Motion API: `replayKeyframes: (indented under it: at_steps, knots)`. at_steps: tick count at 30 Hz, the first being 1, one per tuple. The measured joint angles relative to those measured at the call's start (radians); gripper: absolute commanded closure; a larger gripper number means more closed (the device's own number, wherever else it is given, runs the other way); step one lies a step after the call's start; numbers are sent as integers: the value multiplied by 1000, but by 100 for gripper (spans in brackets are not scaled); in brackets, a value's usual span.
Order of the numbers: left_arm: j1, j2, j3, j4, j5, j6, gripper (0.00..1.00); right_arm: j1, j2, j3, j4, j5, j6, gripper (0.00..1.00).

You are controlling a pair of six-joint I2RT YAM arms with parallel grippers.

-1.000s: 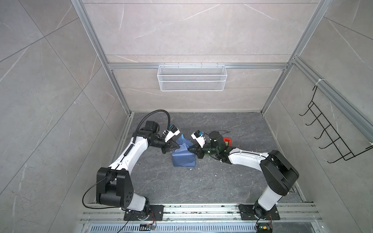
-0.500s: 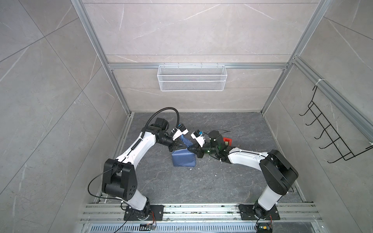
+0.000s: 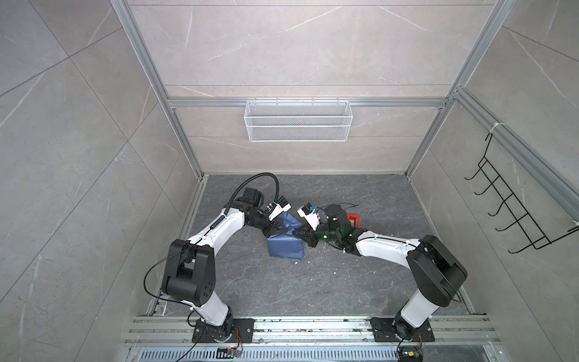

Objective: Wrap a gift box in wrapping paper
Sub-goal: Fold the seventh fold of the wrapping paper on the gift box.

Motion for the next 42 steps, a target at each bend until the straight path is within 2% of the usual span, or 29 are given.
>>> replayKeyframes:
  at_steps: [6,10,16,25,30,33,39,42]
  knots:
    - [0,-20,-33,51,-1,4,100,-4,-109,-21,-68,31,-1,78]
    - [0,-25,-41,62,-5,10,100,-7,-173,-20,-83,27,0,84]
    - [-2,-29,-44,69,-8,11,100,-7,-122,-12,-52,-13,28,89]
    - [-2,-36,-43,63,-9,10,100,-7,-89,15,-146,40,2,79]
    - [-3,-38,43,-77,-18,18,77,-6,-91,19,-180,29,8,77]
    - [9,-69,119,-175,-11,39,66,-2,-91,30,-180,23,8,76]
    - [81,-173,146,-266,11,52,51,0,-93,58,-200,14,-6,74]
    - [103,-166,126,-264,19,57,49,0,-98,72,-215,13,-22,72]
